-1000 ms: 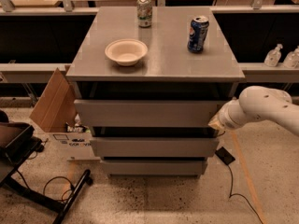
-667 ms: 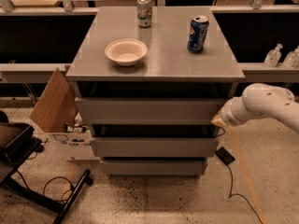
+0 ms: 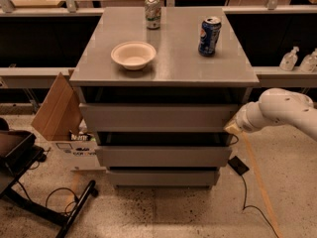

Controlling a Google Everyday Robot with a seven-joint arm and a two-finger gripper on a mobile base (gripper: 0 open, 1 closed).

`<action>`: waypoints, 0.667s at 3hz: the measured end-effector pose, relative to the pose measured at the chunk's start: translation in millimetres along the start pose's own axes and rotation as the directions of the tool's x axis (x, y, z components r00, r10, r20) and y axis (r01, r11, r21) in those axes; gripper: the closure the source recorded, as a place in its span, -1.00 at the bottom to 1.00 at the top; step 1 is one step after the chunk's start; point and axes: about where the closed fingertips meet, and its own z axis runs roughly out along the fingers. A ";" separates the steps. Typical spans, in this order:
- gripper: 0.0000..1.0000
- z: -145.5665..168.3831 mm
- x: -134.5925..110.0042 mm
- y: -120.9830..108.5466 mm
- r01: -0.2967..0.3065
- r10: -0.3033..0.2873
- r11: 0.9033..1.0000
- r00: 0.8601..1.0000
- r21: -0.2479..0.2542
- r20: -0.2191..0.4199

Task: Close top drawer

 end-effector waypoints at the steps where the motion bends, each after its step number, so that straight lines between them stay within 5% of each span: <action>1: 1.00 -0.1 0.1 0.1 0.000 0.000 1.000 1.000 0.000 0.000; 2: 1.00 -0.2 0.3 0.3 0.000 0.000 1.000 1.000 0.000 0.000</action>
Offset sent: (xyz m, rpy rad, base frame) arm -0.1199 0.0777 0.0083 -0.0831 0.2843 0.2060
